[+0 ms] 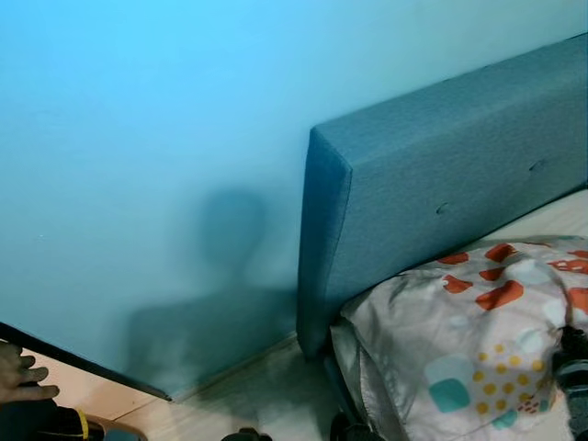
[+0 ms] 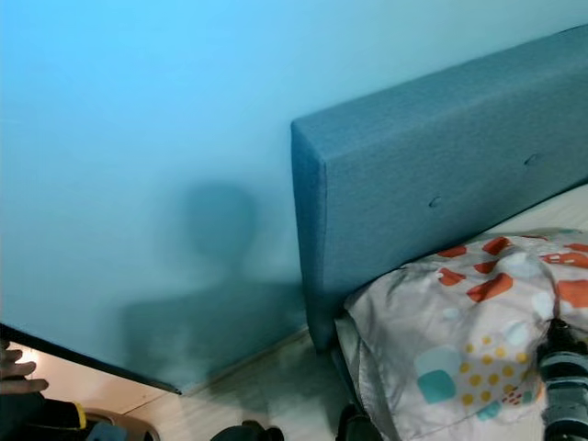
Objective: Clean up the room
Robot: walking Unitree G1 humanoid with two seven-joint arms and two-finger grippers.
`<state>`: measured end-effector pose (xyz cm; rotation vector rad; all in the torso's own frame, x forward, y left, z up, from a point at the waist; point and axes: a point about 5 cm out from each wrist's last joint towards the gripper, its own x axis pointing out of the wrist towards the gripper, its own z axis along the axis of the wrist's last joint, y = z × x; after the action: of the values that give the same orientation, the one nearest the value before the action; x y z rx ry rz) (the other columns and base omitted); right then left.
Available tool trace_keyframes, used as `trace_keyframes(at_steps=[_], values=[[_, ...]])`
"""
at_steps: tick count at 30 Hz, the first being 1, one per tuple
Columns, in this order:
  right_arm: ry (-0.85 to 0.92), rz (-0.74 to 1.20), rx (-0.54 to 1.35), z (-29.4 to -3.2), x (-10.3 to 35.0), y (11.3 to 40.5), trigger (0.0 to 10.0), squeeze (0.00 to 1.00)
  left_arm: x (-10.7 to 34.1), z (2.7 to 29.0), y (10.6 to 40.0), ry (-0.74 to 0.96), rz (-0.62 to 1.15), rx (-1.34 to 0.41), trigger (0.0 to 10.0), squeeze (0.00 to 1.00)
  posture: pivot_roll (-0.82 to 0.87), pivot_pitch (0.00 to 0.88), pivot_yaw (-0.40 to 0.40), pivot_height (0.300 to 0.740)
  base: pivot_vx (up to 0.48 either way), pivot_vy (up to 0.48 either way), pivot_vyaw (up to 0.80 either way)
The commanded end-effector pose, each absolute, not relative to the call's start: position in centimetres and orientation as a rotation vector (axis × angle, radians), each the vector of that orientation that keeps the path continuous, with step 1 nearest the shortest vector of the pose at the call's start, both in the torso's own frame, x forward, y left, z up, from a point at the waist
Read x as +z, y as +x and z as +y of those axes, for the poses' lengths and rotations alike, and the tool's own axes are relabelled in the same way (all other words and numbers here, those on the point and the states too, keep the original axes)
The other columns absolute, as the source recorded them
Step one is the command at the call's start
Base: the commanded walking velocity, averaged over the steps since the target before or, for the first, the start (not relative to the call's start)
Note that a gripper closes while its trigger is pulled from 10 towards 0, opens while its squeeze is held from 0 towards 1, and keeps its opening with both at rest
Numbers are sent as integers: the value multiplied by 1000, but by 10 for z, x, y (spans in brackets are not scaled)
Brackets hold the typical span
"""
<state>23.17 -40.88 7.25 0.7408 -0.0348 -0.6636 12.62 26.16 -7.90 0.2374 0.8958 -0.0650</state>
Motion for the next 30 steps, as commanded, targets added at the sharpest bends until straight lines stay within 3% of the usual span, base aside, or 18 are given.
trace_keyframes(at_steps=[1, 4, 9, 13, 15, 22, 24, 25, 27, 28, 30], values=[[692, -13, -678, -414, 75, 229, 10000, 1000, -82, 264, 115, 232, 942, -64, 10000, 0, 155, 306, 55, 740, 0, 0, 0], [547, 74, -764, -431, 83, 217, 10000, 1000, -83, 259, 121, 208, 930, -65, 10000, 0, 141, 288, 49, 740, 0, 0, 0], [361, 286, -876, -438, 67, 192, 10000, 1000, -84, 250, 127, 152, 919, -65, 10000, 0, 120, 252, 32, 740, 0, 0, 0], [346, 363, -944, -440, 55, 176, 10000, 1000, -84, 245, 134, 123, 906, -64, 10000, 0, 99, 210, 14, 740, 0, 0, 0], [390, 460, -1055, -440, 36, 149, 10000, 1000, -81, 237, 148, 67, 882, -69, 10000, 0, 77, 168, -1, 740, 0, 0, 0], [398, 532, -1110, -435, 23, 137, 10000, 1000, -79, 225, 162, -1, 863, -101, 10000, 0, 54, 121, -16, 740, 0, 0, 0], [380, 547, -1136, -433, 21, 136, 10000, 1000, -76, 213, 174, -77, 828, -149, 10000, 0, 32, 69, -31, 740, 0, 0, 0], [389, 527, -1126, -430, 20, 140, 10000, 145, -73, 207, 180, -115, 806, -190, 10000, 0, 27, 53, -36, 740, 0, 0, 0], [397, 512, -1116, -428, 20, 144, 10000, 145, -71, 203, 184, -138, 791, -218, 10000, 0, 26, 48, -36, 740, 0, 0, 0], [399, 508, -1079, -422, 18, 151, 10000, 0, -70, 199, 186, -151, 785, -268, 10000, 0, 21, 34, -38, 740, 0, 0, -706], [399, 508, -1079, -422, 18, 151, 10000, 0, -70, 199, 186, -151, 785, -268, 10000, 0, 21, 34, -38, 740, 0, 0, -706]])
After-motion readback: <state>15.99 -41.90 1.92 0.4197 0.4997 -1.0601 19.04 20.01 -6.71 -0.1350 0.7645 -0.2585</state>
